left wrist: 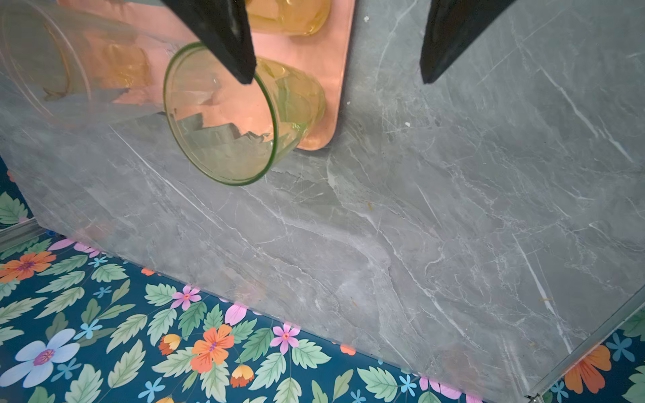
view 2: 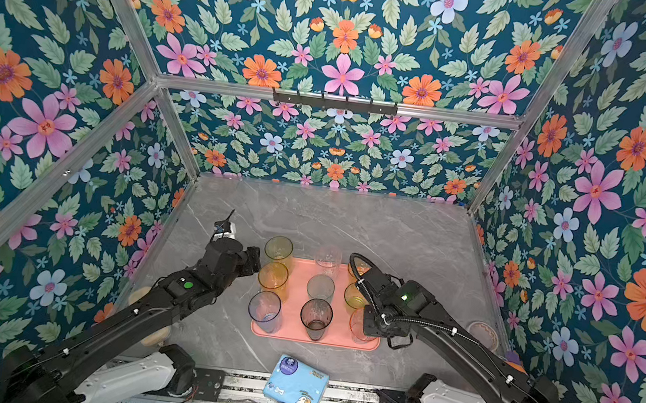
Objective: Place the glasses into the tray
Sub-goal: 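Lower the pink cup onto the tray's near corner and open the right gripper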
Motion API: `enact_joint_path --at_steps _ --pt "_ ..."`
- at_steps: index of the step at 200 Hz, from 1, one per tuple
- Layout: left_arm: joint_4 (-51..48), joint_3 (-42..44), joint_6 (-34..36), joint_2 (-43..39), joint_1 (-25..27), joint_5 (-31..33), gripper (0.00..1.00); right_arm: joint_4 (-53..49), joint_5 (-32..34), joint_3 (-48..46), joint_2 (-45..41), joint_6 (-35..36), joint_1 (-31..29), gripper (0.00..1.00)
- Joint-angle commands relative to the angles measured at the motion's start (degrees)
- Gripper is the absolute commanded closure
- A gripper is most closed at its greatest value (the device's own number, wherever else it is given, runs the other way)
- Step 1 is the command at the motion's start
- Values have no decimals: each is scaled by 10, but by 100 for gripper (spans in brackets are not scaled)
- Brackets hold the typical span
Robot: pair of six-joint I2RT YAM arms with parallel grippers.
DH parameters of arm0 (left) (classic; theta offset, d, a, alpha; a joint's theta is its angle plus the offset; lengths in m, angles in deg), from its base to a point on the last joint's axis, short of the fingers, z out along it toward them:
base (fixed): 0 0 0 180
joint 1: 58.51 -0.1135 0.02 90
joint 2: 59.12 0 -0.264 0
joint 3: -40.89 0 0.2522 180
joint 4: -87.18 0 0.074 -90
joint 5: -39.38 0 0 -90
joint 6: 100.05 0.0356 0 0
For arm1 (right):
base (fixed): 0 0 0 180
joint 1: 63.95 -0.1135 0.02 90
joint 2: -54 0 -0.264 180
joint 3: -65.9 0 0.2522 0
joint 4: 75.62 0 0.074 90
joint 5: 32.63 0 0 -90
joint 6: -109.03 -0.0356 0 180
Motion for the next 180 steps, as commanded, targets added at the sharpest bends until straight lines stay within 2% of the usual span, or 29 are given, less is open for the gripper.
enact_joint_path --at_steps 1,65,180 --pt "5 2 -3 -1 -1 2 23 25 2 -12 0 -27 -1 100" --pt "3 7 -5 -6 -1 4 23 59 33 -37 42 -49 -37 100" --pt "0 11 -8 -9 -1 3 22 114 37 -67 83 -61 -44 100"
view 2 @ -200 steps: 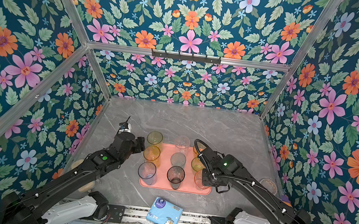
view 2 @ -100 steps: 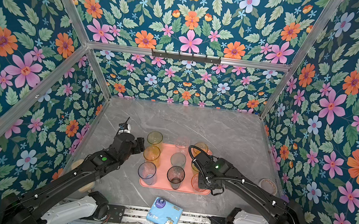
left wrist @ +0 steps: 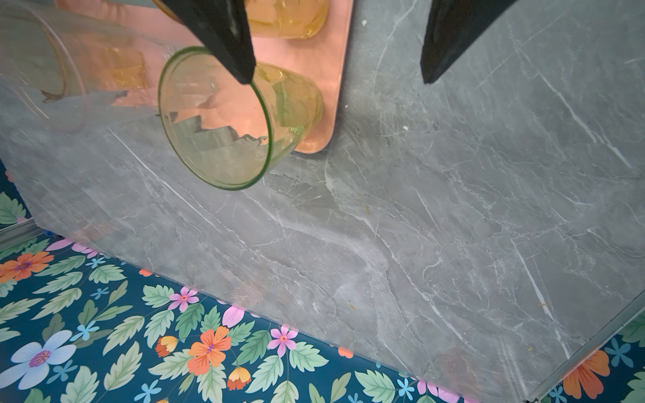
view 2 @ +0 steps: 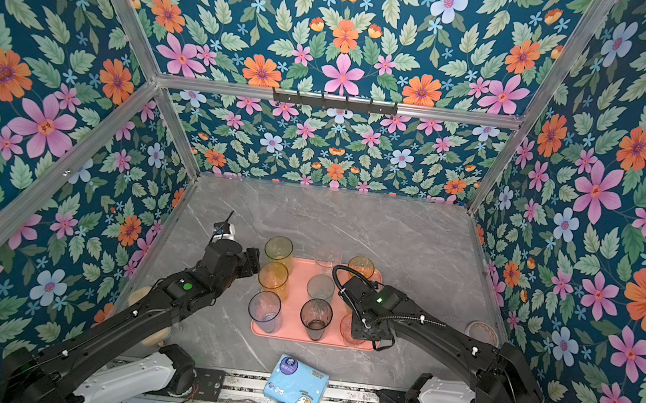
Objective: Place the glasses into the tray
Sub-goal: 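Lower the pink cup onto the tray's near corner and open the right gripper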
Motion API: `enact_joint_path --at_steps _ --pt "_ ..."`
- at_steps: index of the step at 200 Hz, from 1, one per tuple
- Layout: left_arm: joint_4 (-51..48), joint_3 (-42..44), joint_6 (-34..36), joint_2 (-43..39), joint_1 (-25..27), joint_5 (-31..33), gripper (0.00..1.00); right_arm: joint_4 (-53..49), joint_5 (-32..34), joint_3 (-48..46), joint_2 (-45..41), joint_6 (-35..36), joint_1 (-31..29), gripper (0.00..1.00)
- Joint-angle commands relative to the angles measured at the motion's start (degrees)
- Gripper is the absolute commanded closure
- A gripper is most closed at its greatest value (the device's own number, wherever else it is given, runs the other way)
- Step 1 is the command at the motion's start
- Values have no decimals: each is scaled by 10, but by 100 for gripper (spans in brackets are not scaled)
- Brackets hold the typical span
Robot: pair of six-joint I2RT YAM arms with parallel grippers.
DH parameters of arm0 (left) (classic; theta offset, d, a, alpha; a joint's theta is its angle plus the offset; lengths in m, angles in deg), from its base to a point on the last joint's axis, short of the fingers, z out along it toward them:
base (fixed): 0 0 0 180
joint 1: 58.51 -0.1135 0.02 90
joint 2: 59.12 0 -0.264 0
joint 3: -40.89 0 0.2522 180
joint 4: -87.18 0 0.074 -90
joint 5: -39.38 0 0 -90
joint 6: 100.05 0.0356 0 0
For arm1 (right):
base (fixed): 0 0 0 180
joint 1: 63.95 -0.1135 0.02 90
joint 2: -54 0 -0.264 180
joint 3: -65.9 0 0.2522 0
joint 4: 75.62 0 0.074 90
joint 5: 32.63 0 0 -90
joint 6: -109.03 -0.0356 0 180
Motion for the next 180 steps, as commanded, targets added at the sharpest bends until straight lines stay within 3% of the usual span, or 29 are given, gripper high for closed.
enact_joint_path --at_steps 1,148,180 --pt "0 2 -5 -2 -1 3 22 1 14 -2 1 -13 0 100" --pt "-1 -5 -4 5 -1 -3 22 -23 17 5 20 -21 -1 100" --pt "0 -8 -3 7 -1 -4 22 -24 16 4 15 -22 -1 89"
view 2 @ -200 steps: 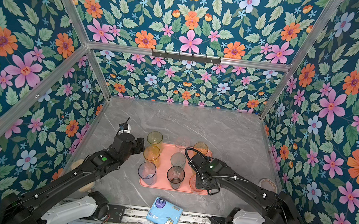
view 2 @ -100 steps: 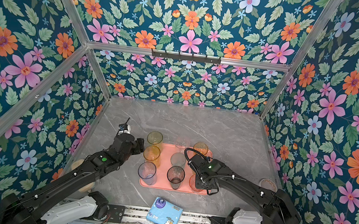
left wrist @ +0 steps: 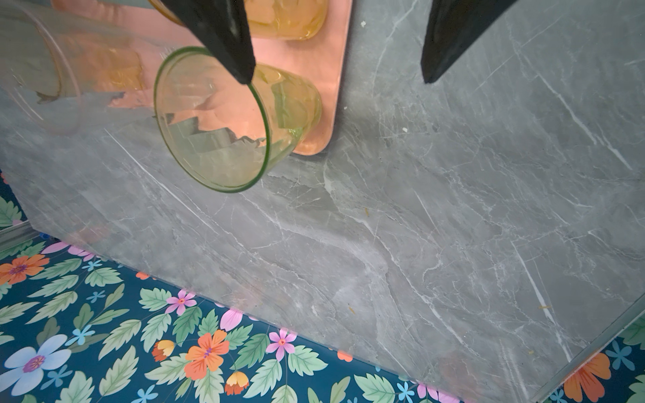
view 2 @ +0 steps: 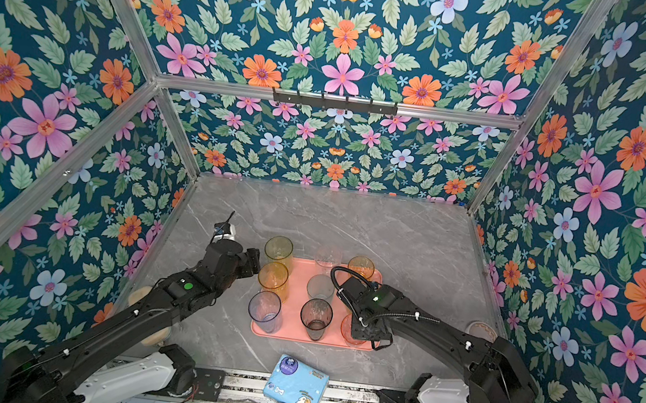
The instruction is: Place the glasses into the tray
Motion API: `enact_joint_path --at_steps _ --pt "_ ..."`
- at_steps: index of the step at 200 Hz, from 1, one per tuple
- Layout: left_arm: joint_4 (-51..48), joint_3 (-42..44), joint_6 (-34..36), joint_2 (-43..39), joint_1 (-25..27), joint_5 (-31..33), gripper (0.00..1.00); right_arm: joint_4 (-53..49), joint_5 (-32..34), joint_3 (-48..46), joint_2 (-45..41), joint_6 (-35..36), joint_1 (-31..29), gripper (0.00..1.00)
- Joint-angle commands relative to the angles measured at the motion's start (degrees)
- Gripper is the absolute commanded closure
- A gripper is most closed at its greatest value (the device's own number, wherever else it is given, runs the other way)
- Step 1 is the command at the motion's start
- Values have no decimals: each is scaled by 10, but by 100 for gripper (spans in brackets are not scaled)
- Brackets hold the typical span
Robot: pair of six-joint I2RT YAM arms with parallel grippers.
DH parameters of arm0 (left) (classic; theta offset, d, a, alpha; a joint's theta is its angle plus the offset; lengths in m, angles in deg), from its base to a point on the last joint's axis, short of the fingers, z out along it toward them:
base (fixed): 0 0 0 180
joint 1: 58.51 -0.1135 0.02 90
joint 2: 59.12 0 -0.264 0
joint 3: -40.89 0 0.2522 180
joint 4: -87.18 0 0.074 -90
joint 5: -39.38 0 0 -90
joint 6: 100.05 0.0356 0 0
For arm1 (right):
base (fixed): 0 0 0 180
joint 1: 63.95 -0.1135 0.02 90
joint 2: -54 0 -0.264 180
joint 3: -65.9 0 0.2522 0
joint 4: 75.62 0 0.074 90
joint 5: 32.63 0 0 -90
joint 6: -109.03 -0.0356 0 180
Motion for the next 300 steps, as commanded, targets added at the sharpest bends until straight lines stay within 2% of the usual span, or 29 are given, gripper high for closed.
enact_joint_path --at_steps 1,78,153,193,238,268,300 --pt "0 -6 -3 2 -1 -3 22 -19 4 2 -4 -11 0 88" --pt "-5 -12 -2 0 -1 -4 22 -31 -10 22 -32 7 0 63" --pt "-14 -26 5 -1 -1 6 22 -43 -5 54 -104 28 0 51" --pt "-25 -42 19 -3 -1 30 21 -60 33 94 -124 53 0 47" --pt "-40 -66 40 -4 -1 68 21 -55 116 128 -147 91 3 38" --pt "-24 -72 75 -28 -1 80 21 -17 149 131 -170 135 29 35" --pt "4 -77 124 -39 -1 108 19 74 135 108 -204 193 84 33"
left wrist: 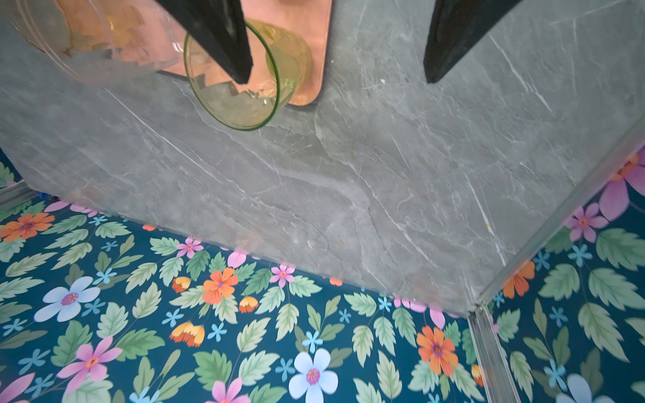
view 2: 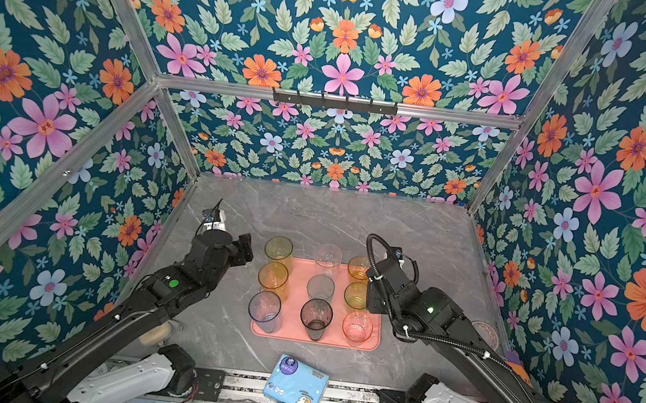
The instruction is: Place the glasses into the tray
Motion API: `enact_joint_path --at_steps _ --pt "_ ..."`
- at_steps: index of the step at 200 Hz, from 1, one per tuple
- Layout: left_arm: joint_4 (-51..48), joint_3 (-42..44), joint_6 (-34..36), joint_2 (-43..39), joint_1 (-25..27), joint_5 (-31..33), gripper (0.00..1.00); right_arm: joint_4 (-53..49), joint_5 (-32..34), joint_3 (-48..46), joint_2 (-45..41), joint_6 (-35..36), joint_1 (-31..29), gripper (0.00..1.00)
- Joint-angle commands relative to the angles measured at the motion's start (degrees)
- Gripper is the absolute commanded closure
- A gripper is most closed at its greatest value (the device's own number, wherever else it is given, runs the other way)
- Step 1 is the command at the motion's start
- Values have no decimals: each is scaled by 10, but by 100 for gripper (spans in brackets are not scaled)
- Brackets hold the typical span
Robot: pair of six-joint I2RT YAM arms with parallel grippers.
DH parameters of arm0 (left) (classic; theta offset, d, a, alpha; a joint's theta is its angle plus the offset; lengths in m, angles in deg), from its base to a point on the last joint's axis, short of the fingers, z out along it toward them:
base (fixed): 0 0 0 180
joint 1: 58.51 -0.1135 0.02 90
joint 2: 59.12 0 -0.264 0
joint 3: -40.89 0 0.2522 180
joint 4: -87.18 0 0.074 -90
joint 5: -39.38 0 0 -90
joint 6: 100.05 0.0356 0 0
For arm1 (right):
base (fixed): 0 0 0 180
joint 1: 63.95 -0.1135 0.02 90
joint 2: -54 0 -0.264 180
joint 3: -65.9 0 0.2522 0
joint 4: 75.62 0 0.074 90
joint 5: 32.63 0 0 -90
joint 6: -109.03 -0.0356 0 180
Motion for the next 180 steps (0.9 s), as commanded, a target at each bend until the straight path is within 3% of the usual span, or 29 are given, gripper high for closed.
enact_joint_path --at_steps 1,52,79,107,150,180 --pt "30 -8 52 -2 -1 34 19 79 14 -14 -19 57 28 33" --pt "74 -47 138 35 -6 66 17 225 29 -51 -36 161 65 24" --pt "118 -56 175 48 -12 87 4 290 41 -66 -26 201 86 18" --pt "191 -34 206 56 -23 111 1 374 39 -104 -15 237 129 15" --pt "312 36 237 79 -52 159 1 453 19 -141 22 225 203 1" --pt "405 94 272 101 -93 167 1 515 24 -178 41 226 248 1"
